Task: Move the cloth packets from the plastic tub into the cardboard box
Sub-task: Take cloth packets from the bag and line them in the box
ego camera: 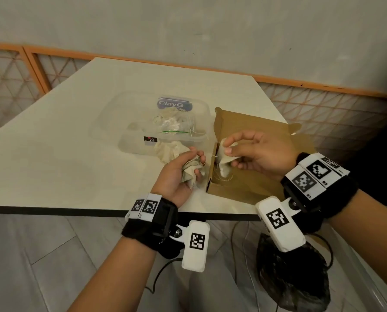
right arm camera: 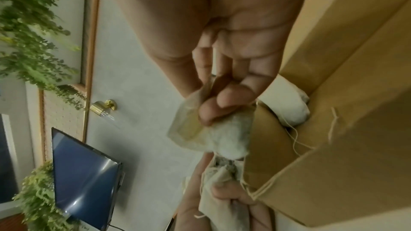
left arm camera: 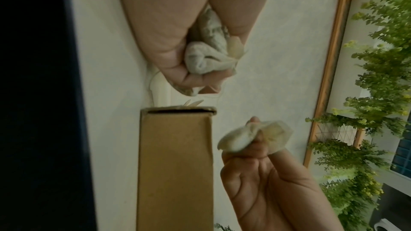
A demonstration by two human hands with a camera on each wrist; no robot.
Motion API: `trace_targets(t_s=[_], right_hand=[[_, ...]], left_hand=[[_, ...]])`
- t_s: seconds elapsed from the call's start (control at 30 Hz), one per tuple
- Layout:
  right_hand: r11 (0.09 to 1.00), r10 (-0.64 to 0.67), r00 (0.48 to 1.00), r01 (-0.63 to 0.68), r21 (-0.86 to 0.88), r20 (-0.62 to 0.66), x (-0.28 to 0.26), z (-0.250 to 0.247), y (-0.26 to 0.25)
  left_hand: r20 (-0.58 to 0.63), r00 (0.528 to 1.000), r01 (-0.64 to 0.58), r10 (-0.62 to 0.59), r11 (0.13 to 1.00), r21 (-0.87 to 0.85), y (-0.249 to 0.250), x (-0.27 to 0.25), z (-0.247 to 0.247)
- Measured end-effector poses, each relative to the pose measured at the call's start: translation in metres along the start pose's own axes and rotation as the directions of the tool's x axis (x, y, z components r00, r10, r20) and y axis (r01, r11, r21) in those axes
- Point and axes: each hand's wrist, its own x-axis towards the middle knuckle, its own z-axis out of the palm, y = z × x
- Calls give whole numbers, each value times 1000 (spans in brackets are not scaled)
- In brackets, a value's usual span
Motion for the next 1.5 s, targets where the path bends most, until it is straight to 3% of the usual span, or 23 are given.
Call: trace_targets(t_s=[0.13, 0.2, 0.3, 0.43, 0.53, 0.7, 0.87, 0.97, 1.13, 1.27, 1.4, 1.5], right_hand=[[999, -7, 995, 10, -34, 101, 1, 2, 3], [987, -34, 994, 50, -152, 103, 1, 3, 2], [938, -103, 995, 100, -331, 9, 3, 8, -3], [930, -196, 974, 146, -338, -117, 12, 15, -11], [907, -241, 961, 172, -384, -138, 18, 19, -17], [884, -123, 990, 77, -461, -69, 25, 19, -18], [740, -151, 986, 157, -654, 65, 19, 8, -31], [678, -169, 985, 133, -723, 23, 20, -10, -36], [529, -113, 987, -38, -848, -115, 30, -50, -25], [462, -35, 996, -54, -885, -79, 33, -60, -18], [510, 50, 999, -41, -859, -19, 35, -59, -18], [426, 76, 997, -51, -903, -21, 43, -58, -10]], left_hand=[[-22, 1000, 10, -11, 1000, -16, -2, 0, -1], [-16, 1000, 9, -9, 1000, 25, -3, -1, -2], [40, 999, -15, 12, 997, 75, -4, -3, -1], [97, 993, -82, 71, 989, 119, -4, -7, 1], [115, 985, -152, 132, 969, 193, -5, -9, 4], [52, 986, -168, 160, 960, 225, -6, -9, 4], [79, 990, -132, 114, 956, 263, -7, -7, 3], [79, 993, -106, 89, 962, 252, -6, -6, 3], [50, 994, -100, 92, 976, 192, -5, -3, 4], [58, 993, -109, 99, 973, 202, -5, -4, 3], [63, 992, -117, 105, 970, 213, -5, -2, 2], [75, 992, -119, 105, 968, 221, -5, -3, 2]])
